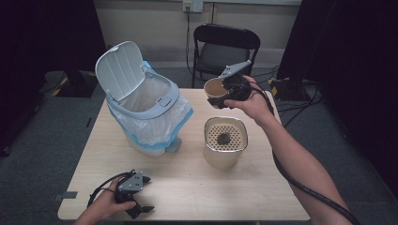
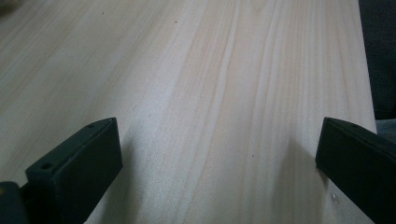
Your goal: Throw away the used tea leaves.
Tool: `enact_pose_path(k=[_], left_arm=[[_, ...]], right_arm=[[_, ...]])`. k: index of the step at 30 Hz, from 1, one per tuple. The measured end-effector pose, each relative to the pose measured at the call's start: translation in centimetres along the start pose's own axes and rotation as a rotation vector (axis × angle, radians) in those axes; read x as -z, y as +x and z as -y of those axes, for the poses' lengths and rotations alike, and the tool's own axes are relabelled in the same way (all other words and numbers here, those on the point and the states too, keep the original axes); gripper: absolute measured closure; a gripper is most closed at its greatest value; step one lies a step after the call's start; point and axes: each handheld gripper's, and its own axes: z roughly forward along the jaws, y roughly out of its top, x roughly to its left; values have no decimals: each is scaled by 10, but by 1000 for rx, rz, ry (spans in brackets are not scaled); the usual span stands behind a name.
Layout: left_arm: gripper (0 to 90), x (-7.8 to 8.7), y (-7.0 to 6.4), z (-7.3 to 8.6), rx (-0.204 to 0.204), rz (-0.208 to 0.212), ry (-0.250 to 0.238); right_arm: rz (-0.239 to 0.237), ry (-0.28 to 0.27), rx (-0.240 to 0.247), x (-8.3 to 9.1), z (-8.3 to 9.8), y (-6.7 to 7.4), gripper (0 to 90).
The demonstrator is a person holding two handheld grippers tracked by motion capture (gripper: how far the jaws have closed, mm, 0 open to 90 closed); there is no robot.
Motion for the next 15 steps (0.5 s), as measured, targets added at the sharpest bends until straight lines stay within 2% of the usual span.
enact_pose_path(k=[15], left_arm=[[0,1,0,0,-2,-3,12]], right_arm=[[-45,-8,-26,-3,-22,1,289]])
